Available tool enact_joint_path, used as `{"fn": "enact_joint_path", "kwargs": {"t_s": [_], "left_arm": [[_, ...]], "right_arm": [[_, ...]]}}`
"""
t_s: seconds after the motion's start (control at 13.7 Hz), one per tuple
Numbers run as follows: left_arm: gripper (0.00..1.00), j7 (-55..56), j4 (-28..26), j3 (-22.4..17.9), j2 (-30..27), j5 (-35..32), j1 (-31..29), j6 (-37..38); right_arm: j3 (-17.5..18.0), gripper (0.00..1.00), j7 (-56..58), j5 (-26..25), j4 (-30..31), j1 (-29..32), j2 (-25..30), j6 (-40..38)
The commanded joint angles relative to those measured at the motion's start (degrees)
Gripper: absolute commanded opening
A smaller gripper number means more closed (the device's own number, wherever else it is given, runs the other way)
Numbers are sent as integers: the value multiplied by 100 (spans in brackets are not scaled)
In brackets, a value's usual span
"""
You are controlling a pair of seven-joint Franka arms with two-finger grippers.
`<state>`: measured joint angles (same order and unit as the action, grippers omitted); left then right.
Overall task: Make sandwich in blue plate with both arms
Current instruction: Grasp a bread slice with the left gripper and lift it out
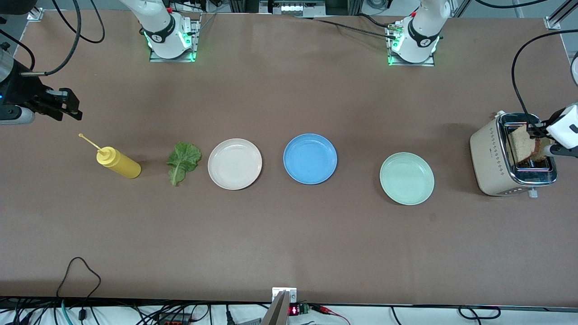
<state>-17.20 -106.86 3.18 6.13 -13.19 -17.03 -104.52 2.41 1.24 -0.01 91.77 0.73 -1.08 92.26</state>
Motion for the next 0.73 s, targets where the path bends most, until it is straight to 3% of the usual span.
{"fn": "enact_joint_path", "kwargs": {"t_s": [0.0,0.37,0.66], "left_arm": [[9,-55,436,279,-16,-53,-19,528],[7,32,850,981,-33,122,-19,819],[1,41,956,1508,-16,1299,7,1170]], "right_arm": [[31,100,26,97,61,68,12,-120],[40,100,70,80,69,41,-32,-112],[40,100,61,97,69,24,-85,-85]]}}
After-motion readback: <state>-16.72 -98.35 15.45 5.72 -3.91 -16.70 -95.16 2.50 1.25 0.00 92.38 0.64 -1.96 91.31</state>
